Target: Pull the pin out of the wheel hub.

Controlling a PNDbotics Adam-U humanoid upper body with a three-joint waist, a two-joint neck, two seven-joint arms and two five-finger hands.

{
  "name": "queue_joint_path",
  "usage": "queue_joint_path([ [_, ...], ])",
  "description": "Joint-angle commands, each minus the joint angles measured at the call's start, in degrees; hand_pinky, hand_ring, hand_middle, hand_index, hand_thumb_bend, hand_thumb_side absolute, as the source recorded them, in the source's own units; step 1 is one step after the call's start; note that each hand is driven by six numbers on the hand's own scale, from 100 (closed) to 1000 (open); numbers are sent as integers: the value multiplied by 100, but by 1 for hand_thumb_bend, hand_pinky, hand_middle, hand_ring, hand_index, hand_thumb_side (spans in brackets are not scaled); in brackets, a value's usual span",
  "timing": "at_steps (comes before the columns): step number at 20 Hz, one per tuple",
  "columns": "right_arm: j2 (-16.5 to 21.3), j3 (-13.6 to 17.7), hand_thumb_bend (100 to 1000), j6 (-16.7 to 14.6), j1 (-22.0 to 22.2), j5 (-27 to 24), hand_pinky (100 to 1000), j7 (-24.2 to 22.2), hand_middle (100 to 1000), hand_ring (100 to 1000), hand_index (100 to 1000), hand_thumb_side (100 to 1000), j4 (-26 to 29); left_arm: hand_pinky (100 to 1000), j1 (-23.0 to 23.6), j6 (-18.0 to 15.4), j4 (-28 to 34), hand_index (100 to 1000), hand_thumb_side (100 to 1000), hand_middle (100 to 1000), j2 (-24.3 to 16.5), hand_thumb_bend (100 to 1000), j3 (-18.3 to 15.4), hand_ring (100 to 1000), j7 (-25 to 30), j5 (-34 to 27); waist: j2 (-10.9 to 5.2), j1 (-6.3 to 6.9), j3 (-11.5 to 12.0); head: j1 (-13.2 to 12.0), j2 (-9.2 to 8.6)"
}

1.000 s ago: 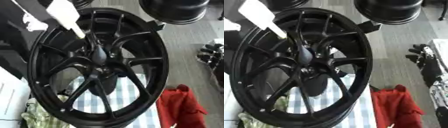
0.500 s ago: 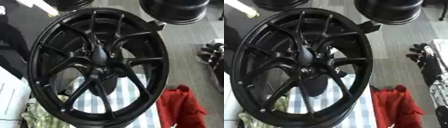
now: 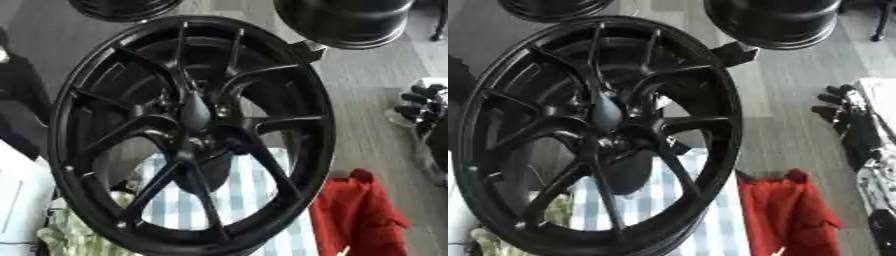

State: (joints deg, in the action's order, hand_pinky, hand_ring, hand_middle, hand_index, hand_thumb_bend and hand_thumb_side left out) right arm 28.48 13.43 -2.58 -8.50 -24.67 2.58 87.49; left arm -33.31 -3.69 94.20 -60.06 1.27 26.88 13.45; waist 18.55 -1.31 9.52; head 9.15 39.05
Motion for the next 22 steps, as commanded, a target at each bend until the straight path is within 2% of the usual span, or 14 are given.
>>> queue_joint_path([
  [1, 174, 85, 100, -14, -22, -37, 924, 32, 749, 732, 835, 812, 106, 716, 191, 22, -163, 484, 140, 483, -212, 132, -248, 608, -54, 365, -86, -3, 8, 28, -106],
  [2, 170, 87, 100, -14, -25, -39, 924, 33, 749, 732, 835, 812, 103, 734, 269, 27, -231, 539, 158, 519, -163, 105, -278, 641, -26, 429, -85, -9, 7, 23, -103],
  [5, 167, 84, 100, -9, -33, -44, 924, 33, 750, 732, 835, 813, 84, 770, 429, 20, -391, 638, 170, 586, -7, 100, -314, 706, 168, 455, -89, -14, 6, -36, -53],
  [6, 167, 81, 100, -9, -35, -43, 924, 29, 750, 732, 835, 812, 80, 792, 465, 3, -415, 709, 173, 639, 36, 110, -310, 744, 255, 440, -92, -16, 5, -49, -32],
  [8, 169, 78, 100, -11, -42, -47, 924, 21, 750, 731, 835, 811, 78, 827, 520, -48, -441, 820, 172, 737, 106, 185, -281, 799, 489, 417, -99, -20, 3, -71, -10],
  [9, 170, 78, 100, -12, -44, -51, 924, 18, 750, 731, 835, 811, 78, 848, 535, -79, -446, 851, 276, 761, 124, 241, -274, 819, 606, 431, -102, -22, 2, -77, -14],
  [10, 170, 78, 100, -12, -45, -55, 924, 16, 750, 731, 835, 811, 78, 853, 542, -112, -441, 855, 361, 764, 136, 268, -277, 823, 686, 479, -104, -24, 1, -77, -24],
  [12, 170, 75, 100, -12, -44, -61, 924, 12, 750, 731, 835, 811, 76, 856, 553, -155, -443, 863, 449, 767, 159, 283, -287, 825, 741, 572, -107, -27, 2, -82, -47],
  [22, 184, 66, 100, -8, -31, -45, 924, 3, 750, 732, 835, 812, 62, 845, 554, -202, -493, 849, 366, 753, 224, 196, -289, 816, 709, 446, -117, -25, 14, -84, -78],
])
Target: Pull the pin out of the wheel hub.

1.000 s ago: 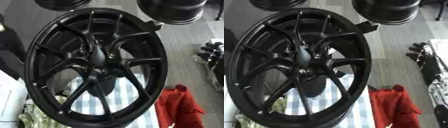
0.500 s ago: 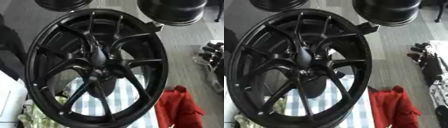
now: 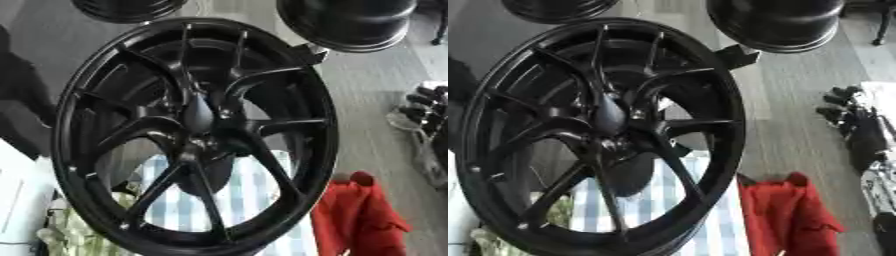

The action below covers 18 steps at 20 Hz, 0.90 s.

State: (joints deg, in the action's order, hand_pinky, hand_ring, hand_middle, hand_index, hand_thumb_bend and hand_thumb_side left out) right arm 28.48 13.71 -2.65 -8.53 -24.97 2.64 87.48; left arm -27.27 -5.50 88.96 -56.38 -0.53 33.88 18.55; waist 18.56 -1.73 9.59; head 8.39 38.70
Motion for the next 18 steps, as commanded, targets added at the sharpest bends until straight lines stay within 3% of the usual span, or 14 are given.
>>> queue_joint_path([
  [1, 185, 37, 100, -1, -27, -14, 924, -2, 750, 732, 835, 812, 59, 844, -49, -21, 31, 847, 366, 751, -145, 194, -107, 815, 16, -73, -118, 19, 8, -6, -44],
  [3, 186, 37, 100, -2, -28, -11, 924, -1, 750, 732, 835, 812, 56, 839, -46, -10, 33, 839, 349, 743, -136, 180, -111, 810, 8, -83, -117, 20, 8, -4, -40],
  [5, 185, 36, 100, -5, -29, -12, 924, -1, 750, 732, 835, 811, 63, 828, -44, 10, 60, 826, 341, 732, -105, 100, -116, 800, -53, -148, -117, 17, 8, 3, -44],
  [7, 187, 41, 100, -6, -21, -13, 924, 3, 750, 732, 835, 810, 65, 787, -72, 121, 112, 784, 335, 693, -9, 100, -173, 767, -396, -378, -124, 16, 17, 5, -43],
  [9, 189, 42, 100, -7, -16, -18, 924, 7, 750, 731, 835, 808, 66, 750, -110, 319, 157, 768, 486, 674, 247, 100, -197, 745, -1016, -855, -138, 15, 20, -17, -29],
  [11, 184, 41, 100, -9, -18, -29, 924, 7, 750, 731, 835, 807, 69, 730, -152, 551, 171, 767, 576, 669, 623, 100, -175, 736, -1620, -1558, -150, 5, 16, -32, -21],
  [16, 155, 59, 100, -25, -25, -78, 924, 47, 751, 732, 835, 805, 73, 702, -245, 1105, 181, 768, 790, 668, 1700, 100, -106, 723, -2727, -3096, -166, -30, 8, -85, -67],
  [18, 146, 62, 100, -29, -27, -95, 924, 70, 751, 732, 835, 804, 77, 692, -266, 1284, 110, 766, 824, 664, 2078, 100, -71, 715, -3070, -3637, -170, -40, 6, -98, -87],
])
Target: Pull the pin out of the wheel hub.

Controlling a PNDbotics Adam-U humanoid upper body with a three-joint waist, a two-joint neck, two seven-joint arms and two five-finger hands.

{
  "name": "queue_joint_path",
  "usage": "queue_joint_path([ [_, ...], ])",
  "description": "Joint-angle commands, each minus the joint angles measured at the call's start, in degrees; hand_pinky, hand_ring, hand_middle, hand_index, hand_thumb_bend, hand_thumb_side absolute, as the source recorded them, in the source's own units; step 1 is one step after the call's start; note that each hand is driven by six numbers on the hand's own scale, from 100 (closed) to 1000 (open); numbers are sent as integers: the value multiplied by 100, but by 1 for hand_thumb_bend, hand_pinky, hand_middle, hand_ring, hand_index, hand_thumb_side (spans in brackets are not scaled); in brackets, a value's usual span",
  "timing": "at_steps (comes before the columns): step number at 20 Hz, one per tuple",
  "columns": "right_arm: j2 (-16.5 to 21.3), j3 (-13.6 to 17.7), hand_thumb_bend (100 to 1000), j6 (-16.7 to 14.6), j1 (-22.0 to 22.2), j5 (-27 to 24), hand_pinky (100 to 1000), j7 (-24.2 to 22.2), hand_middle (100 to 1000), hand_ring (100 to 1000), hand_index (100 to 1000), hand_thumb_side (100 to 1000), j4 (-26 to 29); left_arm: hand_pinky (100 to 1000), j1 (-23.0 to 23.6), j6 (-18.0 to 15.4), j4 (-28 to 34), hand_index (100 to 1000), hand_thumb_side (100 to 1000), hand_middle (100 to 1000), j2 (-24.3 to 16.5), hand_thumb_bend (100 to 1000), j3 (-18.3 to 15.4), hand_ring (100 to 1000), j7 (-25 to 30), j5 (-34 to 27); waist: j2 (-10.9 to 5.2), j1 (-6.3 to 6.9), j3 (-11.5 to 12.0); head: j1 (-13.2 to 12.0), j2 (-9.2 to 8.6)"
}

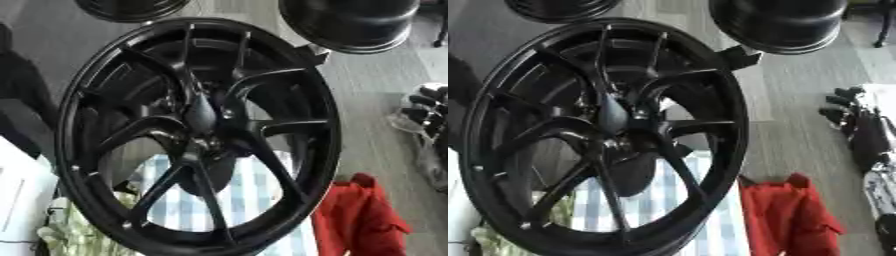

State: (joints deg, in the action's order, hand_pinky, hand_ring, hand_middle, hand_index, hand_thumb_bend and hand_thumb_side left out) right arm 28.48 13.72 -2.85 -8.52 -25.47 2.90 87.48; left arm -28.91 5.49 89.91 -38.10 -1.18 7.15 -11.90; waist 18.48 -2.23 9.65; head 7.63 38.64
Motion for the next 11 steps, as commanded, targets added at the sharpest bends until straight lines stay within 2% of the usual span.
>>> queue_joint_path([
  [1, 140, 60, 100, -10, -34, -52, 924, 50, 750, 731, 835, 803, 81, 681, -97, 285, -42, 762, 870, 658, 444, 100, 19, 707, -539, -823, -163, -1, -3, -28, -95],
  [5, 136, 59, 100, -10, -36, -65, 924, 61, 750, 731, 835, 803, 89, 681, -117, 461, -74, 762, 870, 658, 662, 100, 93, 707, -835, -1251, -166, -6, -3, -29, -108],
  [6, 129, 55, 100, -9, -41, -68, 924, 59, 749, 730, 834, 802, 91, 675, -105, 481, -81, 753, 905, 648, 682, 105, 91, 698, -867, -1287, -165, -18, -13, -58, -120],
  [8, 104, 36, 100, -3, -59, -75, 924, 49, 749, 730, 834, 802, 93, 675, -117, 554, -262, 753, 910, 648, 875, 110, 62, 697, -1002, -1424, -167, -45, -36, -125, -144],
  [11, 107, 41, 100, -4, -48, -72, 924, 56, 749, 730, 834, 802, 89, 675, -193, 425, -502, 751, 908, 648, 1295, 115, 123, 698, -1205, -1447, -168, -43, -15, -120, -141],
])
